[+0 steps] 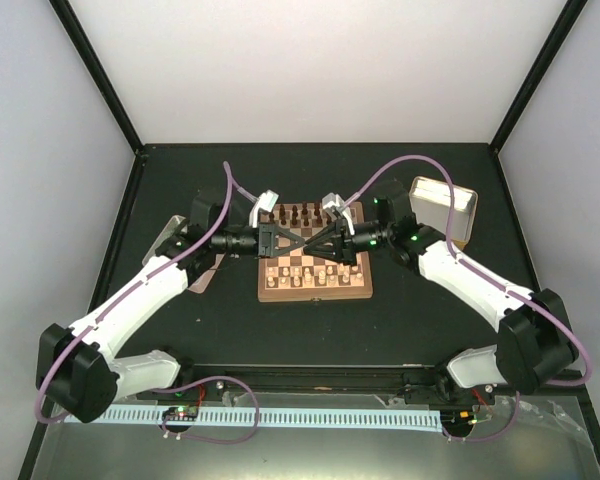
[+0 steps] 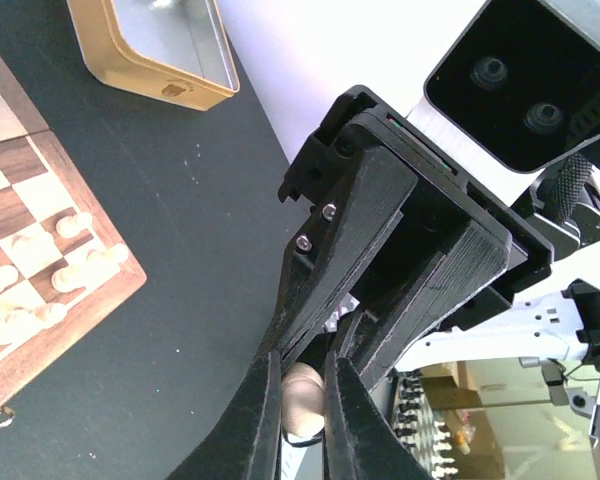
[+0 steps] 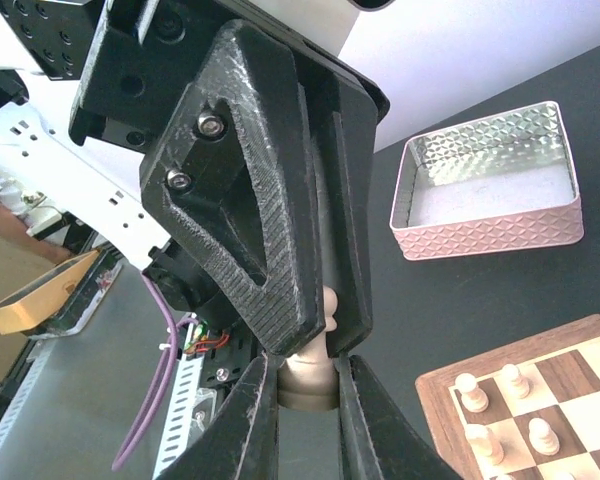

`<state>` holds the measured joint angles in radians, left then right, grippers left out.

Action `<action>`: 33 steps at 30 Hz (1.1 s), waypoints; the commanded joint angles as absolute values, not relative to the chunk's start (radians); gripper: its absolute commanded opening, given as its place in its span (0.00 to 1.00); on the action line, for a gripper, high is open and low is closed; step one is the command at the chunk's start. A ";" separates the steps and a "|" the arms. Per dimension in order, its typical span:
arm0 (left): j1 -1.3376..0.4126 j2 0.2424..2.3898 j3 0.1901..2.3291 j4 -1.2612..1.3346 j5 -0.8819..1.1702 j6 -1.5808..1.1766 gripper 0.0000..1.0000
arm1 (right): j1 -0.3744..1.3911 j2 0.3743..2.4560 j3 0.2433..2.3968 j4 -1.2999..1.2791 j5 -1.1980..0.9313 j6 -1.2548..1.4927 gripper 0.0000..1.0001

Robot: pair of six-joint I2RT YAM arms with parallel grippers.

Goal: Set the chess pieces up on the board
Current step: Place the chess piece on the chessboard.

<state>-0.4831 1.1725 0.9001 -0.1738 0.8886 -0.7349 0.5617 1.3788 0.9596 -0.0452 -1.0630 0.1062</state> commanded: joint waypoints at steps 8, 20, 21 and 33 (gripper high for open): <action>-0.478 1.143 0.944 -0.293 0.696 -0.582 0.01 | 0.564 1.359 0.961 -0.084 -0.904 0.156 0.49; -0.583 1.271 1.031 -0.447 0.238 -0.398 0.01 | 0.555 1.209 0.805 -0.073 -0.288 0.377 0.60; -0.602 1.320 1.055 -0.457 0.209 -0.383 0.02 | 0.556 1.195 0.792 -0.077 -0.215 0.402 0.60; -0.731 1.693 1.311 -0.556 0.094 -0.305 0.02 | 0.525 0.953 0.582 -0.165 0.347 0.666 0.64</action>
<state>-0.7097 1.6276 1.2453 -0.4980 0.1398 -0.3443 0.5381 1.0245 0.6285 -0.1497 0.1558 0.5766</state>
